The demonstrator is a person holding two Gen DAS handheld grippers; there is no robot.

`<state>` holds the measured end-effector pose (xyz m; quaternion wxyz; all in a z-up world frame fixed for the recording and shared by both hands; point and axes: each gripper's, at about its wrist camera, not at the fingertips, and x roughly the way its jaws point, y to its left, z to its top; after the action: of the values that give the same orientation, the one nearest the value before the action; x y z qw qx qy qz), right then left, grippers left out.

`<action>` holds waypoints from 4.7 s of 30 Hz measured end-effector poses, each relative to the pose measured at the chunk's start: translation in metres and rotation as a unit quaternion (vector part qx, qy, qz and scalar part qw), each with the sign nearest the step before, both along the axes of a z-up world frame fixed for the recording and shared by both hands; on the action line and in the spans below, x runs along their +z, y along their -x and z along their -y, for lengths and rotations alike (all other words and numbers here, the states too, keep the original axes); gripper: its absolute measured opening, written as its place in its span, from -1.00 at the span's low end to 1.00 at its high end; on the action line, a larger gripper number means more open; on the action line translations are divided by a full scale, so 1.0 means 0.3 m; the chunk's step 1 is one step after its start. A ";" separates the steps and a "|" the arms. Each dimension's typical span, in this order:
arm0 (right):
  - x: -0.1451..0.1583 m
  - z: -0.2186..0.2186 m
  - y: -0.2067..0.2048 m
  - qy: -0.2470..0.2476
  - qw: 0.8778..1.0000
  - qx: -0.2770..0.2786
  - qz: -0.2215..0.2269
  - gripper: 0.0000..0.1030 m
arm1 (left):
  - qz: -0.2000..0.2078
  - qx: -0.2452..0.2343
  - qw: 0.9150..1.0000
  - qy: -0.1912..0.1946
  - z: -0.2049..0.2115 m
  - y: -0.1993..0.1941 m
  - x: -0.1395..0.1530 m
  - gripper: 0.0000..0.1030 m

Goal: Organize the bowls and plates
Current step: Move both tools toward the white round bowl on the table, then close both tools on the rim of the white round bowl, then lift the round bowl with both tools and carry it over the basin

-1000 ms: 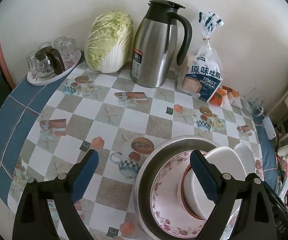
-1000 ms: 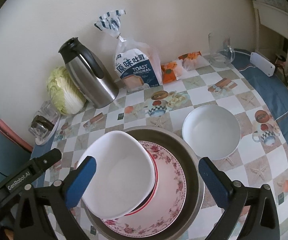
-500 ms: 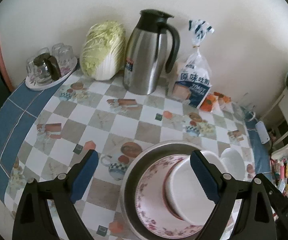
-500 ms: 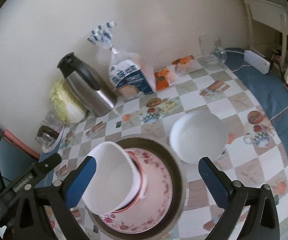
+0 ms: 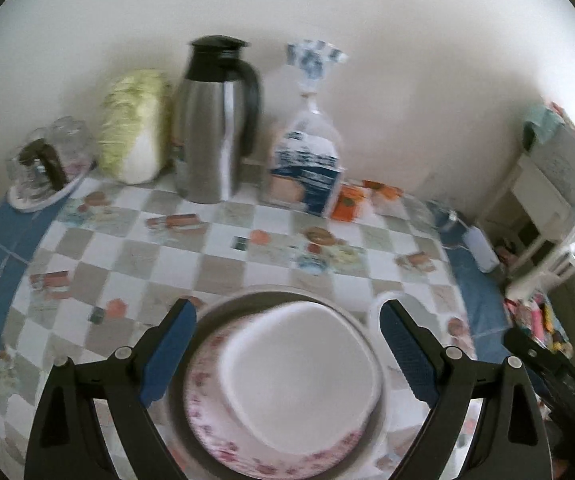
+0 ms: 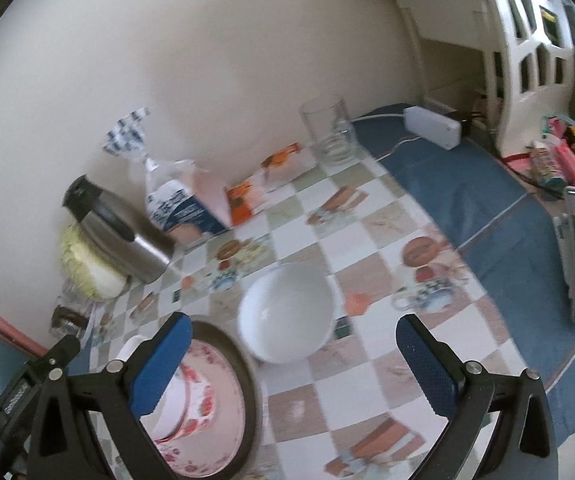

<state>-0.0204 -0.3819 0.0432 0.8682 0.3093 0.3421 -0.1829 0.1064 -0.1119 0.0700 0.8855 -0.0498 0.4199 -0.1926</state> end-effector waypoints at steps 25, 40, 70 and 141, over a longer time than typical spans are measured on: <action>-0.220 0.173 -0.041 -0.072 0.996 -0.033 -0.036 0.97 | -0.071 -0.114 0.986 -0.100 0.509 -0.060 -0.059 0.82; -0.354 0.136 -0.162 -0.116 0.992 0.006 -0.057 -0.04 | -0.128 -0.110 0.968 -0.184 0.642 -0.188 -0.285 0.22; -0.381 0.191 -0.136 -0.120 0.991 -0.027 -0.054 -0.85 | -0.203 -0.109 0.961 -0.150 0.660 -0.202 -0.438 -0.73; 0.110 -0.317 -0.152 0.017 0.991 0.127 0.039 -0.83 | -0.079 -0.019 0.996 0.023 0.015 -0.066 0.061 -0.73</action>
<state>0.0253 -0.2869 0.0762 0.9021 0.2557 0.3414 -0.0651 0.1261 -0.1163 0.0883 0.8446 -0.0768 0.4848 -0.2140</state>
